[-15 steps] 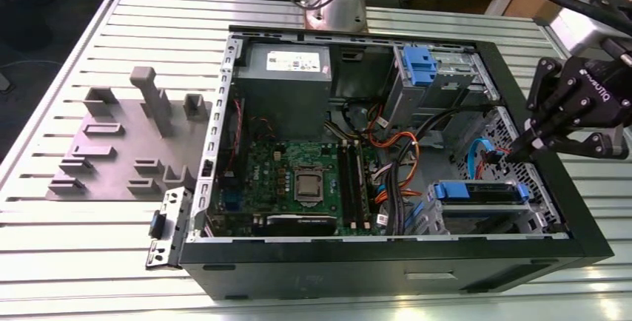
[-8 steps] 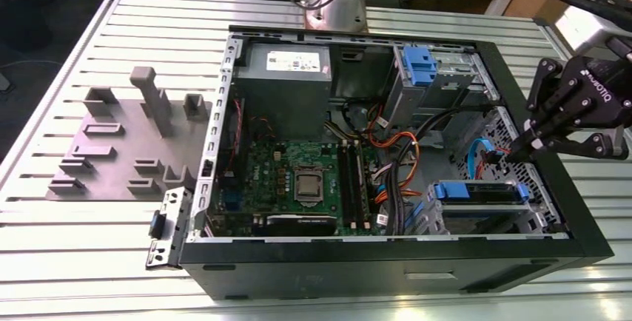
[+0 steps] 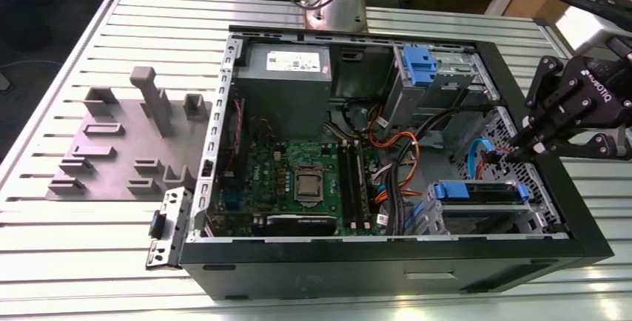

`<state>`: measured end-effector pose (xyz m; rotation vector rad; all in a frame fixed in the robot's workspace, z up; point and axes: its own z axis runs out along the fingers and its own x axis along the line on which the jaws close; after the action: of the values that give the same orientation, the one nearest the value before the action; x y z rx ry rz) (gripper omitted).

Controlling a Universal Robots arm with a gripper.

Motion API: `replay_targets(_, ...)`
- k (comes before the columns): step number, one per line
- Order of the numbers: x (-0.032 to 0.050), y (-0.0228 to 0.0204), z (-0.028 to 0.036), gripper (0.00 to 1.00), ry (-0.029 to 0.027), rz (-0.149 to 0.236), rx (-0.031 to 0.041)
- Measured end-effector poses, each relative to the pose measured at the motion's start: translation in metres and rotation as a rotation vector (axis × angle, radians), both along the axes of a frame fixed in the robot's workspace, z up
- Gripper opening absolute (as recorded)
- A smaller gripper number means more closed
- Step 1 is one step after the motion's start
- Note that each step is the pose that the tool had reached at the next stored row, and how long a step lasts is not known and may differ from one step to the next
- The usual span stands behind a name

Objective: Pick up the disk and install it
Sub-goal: 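Insert the first disk wire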

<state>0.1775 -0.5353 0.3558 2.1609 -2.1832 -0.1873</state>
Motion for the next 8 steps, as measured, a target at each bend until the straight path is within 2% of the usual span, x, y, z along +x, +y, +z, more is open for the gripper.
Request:
replay_targets(3, 0.0002, 0.0000, -0.0003, 0.25, 0.0022, 0.000, 0.0000)
replay_targets(4, 0.0003, 0.0000, -0.0006, 0.31, 0.0048, 0.000, 0.0001)
replay_targets(8, 0.0004, 0.0000, -0.0018, 0.31, 0.0139, 0.000, 0.0001)
